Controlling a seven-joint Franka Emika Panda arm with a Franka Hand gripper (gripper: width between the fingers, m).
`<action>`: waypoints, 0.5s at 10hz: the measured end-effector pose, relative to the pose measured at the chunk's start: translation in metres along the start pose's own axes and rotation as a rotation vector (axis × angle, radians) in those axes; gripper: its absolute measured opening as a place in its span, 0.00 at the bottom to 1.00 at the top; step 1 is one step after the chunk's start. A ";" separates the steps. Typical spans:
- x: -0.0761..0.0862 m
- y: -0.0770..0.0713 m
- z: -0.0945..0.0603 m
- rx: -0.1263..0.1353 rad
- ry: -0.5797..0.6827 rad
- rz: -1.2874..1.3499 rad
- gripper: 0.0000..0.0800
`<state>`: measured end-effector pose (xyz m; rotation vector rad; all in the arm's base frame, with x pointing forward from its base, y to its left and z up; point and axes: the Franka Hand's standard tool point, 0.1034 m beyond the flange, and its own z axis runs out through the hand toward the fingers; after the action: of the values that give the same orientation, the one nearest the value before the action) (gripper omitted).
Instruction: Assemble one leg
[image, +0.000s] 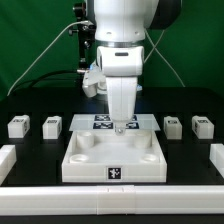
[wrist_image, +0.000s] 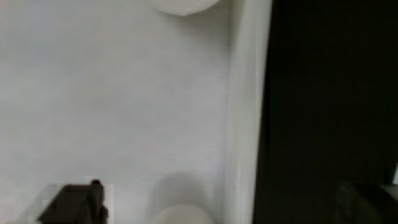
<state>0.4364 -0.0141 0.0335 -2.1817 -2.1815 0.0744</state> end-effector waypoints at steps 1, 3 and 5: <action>-0.001 -0.003 0.005 0.004 0.003 0.002 0.81; -0.003 -0.007 0.018 0.020 0.010 0.011 0.81; -0.003 -0.010 0.026 0.035 0.014 0.016 0.81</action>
Offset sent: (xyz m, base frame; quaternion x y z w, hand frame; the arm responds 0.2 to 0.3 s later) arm 0.0018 0.0000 -0.0160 0.0009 0.0108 -0.0060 0.9999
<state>0.4241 -0.0170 0.0083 -2.1743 -2.1391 0.0978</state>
